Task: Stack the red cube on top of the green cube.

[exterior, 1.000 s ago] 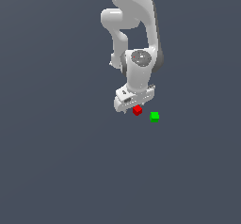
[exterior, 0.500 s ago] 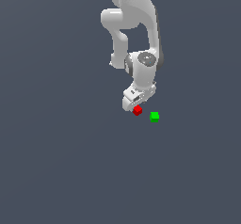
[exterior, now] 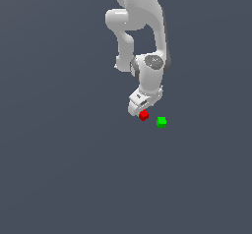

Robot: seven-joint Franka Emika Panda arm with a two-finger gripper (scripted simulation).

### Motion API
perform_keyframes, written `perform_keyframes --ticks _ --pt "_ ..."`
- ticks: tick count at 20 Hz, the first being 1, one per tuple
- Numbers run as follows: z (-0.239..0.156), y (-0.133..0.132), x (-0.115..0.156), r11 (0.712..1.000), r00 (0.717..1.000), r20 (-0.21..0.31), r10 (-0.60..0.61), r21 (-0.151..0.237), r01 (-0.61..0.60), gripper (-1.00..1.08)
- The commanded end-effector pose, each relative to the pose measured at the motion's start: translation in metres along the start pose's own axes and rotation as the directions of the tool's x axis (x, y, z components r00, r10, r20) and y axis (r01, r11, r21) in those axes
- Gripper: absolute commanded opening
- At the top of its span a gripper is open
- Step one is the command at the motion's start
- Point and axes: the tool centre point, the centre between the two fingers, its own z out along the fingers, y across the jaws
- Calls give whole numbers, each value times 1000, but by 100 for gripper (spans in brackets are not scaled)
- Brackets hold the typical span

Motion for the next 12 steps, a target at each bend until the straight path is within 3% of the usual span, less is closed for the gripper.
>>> perform_keyframes --ticks 1,12 --pt "2 0 0 1000 1000 0 0 0 0 100" --pt "43 0 -1 1000 1000 0 1 0 -1 100"
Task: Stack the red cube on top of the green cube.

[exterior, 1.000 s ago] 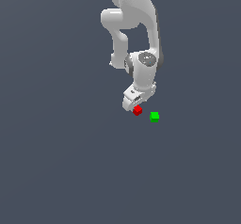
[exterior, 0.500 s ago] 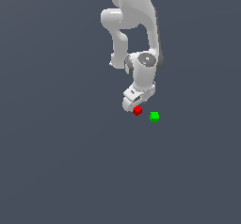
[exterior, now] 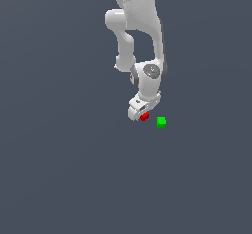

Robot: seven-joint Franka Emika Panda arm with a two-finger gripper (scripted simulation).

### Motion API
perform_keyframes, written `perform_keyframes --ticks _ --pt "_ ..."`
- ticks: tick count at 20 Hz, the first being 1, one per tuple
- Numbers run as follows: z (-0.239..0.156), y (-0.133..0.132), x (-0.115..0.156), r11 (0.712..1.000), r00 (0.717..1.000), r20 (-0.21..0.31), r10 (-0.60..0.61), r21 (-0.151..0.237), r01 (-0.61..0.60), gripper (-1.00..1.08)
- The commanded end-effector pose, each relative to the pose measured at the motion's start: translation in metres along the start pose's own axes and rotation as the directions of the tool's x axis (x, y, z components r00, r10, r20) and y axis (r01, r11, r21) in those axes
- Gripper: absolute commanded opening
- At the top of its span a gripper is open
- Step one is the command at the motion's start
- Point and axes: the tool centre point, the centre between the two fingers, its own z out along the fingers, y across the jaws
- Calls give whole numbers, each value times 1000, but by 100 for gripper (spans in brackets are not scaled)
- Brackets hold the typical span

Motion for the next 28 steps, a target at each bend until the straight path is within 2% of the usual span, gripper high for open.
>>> perform_keyframes --ticks 1,5,6,19,28 --pt "8 0 0 1000 1000 -1 0 -1 0 100" --pt "12 1 0 1000 1000 -1 1 -1 -1 100" --pt "12 1 0 1000 1000 -1 1 -1 -1 -100" --pt "9 1 0 1000 1000 -1 2 -1 -2 -100" --pt "-25 1 -1 1000 1000 0 1 -2 -1 -100"
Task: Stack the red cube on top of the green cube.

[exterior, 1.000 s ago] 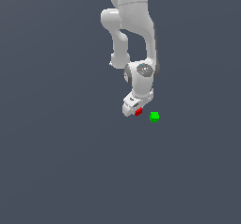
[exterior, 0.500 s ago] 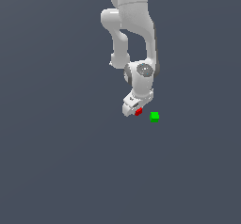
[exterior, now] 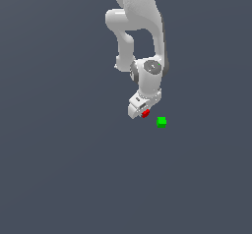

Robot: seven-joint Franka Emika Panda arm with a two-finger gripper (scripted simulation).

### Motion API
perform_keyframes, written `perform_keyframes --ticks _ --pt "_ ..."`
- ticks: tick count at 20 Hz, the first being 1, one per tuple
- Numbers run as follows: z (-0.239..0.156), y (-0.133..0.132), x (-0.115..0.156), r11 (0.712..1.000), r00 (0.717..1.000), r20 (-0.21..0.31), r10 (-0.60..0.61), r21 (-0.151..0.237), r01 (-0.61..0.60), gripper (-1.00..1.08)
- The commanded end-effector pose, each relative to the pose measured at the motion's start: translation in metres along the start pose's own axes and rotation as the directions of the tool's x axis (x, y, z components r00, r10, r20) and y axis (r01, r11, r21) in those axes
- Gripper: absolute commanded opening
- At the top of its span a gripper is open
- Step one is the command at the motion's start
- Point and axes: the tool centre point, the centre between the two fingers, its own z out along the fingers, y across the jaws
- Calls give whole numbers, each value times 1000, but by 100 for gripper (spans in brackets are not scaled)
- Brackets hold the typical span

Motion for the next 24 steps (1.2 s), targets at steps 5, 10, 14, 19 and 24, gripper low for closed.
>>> perform_keyframes --ticks 5,10,14,19,24 --pt "-41 0 0 1000 1000 -1 -1 -1 1 -100" --pt "-63 0 1 1000 1000 -1 -1 0 1 -100" --pt "-71 0 1 1000 1000 -1 -1 0 1 -100" --pt "-70 0 2 1000 1000 -2 0 0 0 -100" --pt "-63 -6 13 1000 1000 -2 0 0 0 -100"
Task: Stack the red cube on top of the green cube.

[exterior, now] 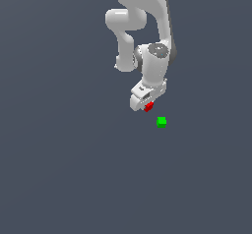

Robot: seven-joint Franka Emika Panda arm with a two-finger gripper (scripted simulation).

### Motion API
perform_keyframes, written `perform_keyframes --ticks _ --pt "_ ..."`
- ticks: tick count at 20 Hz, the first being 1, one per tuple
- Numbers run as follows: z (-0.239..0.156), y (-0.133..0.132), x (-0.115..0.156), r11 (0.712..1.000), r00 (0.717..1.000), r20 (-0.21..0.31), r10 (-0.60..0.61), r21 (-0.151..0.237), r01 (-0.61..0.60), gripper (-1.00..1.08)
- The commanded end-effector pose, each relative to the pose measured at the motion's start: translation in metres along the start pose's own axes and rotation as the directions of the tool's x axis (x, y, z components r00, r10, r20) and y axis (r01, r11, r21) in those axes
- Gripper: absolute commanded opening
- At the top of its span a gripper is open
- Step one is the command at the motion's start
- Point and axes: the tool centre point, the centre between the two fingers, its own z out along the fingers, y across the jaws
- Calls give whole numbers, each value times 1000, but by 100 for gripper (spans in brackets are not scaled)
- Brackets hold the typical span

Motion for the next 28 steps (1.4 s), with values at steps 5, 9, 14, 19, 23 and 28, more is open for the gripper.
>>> perform_keyframes --ticks 5,9,14,19,23,28 --pt "17 -13 26 1000 1000 0 0 0 0 -100" --pt "32 -25 49 1000 1000 0 0 0 0 -100" --pt "45 -35 72 1000 1000 0 0 0 0 -100" --pt "51 -40 83 1000 1000 0 0 0 0 -100" --pt "52 -40 85 1000 1000 0 0 0 0 100" --pt "52 -40 85 1000 1000 0 0 0 0 100"
